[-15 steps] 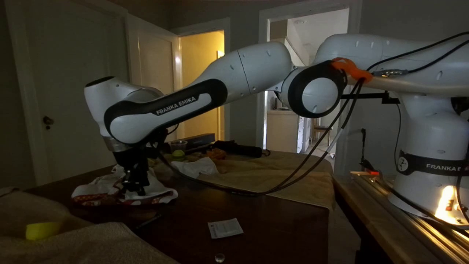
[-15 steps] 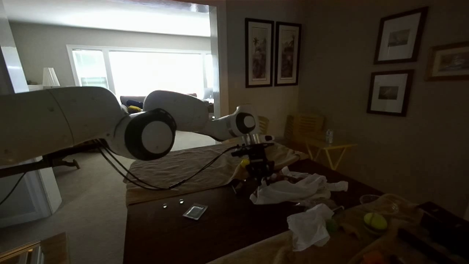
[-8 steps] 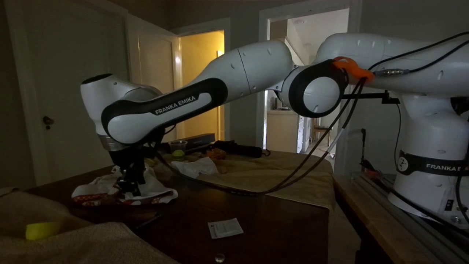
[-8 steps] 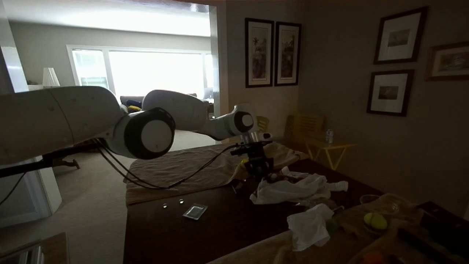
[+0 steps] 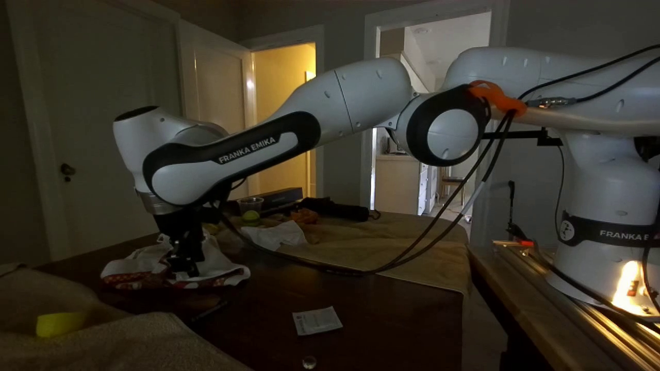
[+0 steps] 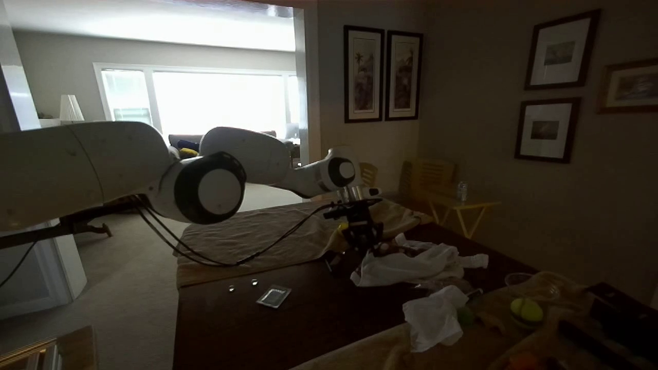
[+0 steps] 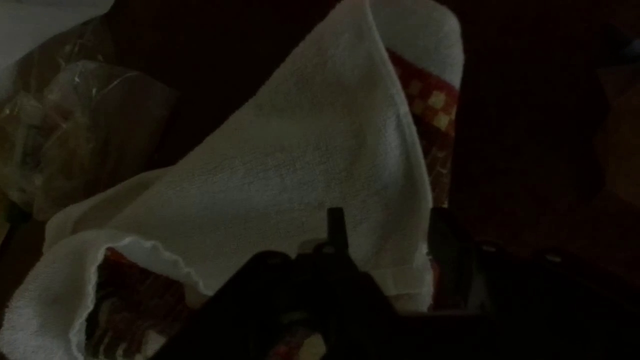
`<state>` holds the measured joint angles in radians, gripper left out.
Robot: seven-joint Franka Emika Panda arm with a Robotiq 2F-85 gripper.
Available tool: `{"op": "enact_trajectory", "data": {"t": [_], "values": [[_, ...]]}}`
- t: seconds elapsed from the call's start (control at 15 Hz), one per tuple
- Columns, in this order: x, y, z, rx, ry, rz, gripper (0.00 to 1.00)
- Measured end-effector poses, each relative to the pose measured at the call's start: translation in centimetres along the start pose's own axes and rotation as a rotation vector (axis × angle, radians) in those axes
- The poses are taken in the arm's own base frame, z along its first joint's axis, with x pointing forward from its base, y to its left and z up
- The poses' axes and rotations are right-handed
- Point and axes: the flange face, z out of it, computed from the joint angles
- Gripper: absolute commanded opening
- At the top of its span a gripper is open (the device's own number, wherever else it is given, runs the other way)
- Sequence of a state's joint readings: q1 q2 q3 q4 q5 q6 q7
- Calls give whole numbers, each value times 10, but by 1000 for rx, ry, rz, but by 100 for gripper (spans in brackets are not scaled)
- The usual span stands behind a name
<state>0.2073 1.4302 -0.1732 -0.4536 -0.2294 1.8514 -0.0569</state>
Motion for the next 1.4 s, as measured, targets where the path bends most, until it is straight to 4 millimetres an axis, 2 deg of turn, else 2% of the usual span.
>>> {"op": "enact_trajectory", "data": {"t": [0.47, 1.0, 1.13, 1.2, 1.33, 1.4], "values": [[6, -11, -13, -6, 43, -39, 45], [5, -12, -6, -5, 33, -45, 42], [4, -12, -3, -5, 28, -45, 33], [4, -12, -2, -4, 26, -45, 15], [3, -12, 0, -4, 24, -45, 2], [3, -12, 1, -4, 23, -45, 0]]}}
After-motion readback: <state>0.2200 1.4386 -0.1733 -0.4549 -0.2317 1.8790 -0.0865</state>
